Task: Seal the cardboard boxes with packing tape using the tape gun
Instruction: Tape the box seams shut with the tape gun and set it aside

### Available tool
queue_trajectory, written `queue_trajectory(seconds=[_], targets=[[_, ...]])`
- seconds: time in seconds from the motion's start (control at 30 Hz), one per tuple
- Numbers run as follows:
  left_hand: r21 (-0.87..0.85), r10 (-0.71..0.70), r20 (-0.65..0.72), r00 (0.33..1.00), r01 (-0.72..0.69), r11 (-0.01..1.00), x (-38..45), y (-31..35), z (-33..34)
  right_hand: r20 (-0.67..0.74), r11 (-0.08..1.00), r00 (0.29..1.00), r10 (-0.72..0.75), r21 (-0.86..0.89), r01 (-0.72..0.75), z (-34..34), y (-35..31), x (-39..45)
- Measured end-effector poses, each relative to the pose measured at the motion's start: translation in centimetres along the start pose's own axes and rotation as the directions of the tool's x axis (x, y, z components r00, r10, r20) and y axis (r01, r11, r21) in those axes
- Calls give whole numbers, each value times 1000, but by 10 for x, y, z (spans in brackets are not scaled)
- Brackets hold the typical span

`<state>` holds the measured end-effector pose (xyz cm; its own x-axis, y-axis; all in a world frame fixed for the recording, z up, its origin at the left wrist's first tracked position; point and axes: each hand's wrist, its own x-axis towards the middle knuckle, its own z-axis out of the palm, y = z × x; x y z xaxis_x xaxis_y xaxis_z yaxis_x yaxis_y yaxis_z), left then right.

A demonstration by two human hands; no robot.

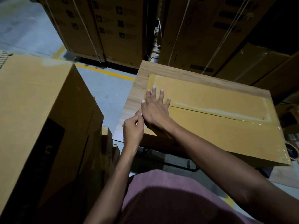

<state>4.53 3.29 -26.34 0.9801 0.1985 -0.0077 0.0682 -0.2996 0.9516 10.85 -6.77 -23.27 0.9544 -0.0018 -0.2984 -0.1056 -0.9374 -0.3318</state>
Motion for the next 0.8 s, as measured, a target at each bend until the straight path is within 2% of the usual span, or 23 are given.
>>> queue_trajectory(seconds=[0.17, 0.37, 0.5, 0.6, 0.67, 0.8], targets=[[-3, -38, 107, 994, 39, 999, -1, -3, -7, -42, 999, 998, 37, -12, -38, -22, -3, 46], [98, -37, 14, 999, 36, 995, -3, -5, -3, -24, 993, 993, 114, -29, -115, -47, -6, 98], [207, 2, -7, 1000, -1, 978, -1, -2, -3, -24, 995, 999, 39, -88, -41, -21, -11, 59], [300, 29, -49, 998, -13, 954, 2, -2, -2, 42, 998, 999, 13, -68, -10, -6, -4, 14], [439, 90, -79, 993, -46, 897, 3, 0, -2, 64, 995, 998, -7, -95, 13, -4, 5, 0], [707, 238, -103, 966, -97, 701, 0, 3, -1, 49, 995, 999, 5, -96, 0, -15, 11, 13]])
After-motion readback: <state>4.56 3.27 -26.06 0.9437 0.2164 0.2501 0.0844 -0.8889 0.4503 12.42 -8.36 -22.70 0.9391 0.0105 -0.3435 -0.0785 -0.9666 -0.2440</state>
